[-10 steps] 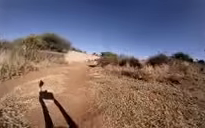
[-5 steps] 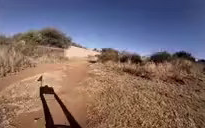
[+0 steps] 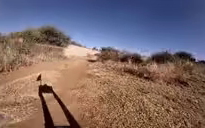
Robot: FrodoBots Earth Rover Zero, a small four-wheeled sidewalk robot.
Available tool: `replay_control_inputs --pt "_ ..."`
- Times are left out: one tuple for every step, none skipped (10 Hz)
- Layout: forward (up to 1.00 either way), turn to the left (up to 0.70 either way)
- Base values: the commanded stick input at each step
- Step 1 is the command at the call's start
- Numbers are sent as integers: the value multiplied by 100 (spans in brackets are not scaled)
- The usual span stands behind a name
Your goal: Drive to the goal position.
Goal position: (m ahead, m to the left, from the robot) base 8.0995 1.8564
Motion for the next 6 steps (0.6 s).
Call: replay_control_inputs --pt "1 0" --pt "0 0" --pt "0 0" --pt "0 0" --pt "0 0" --pt "0 0"
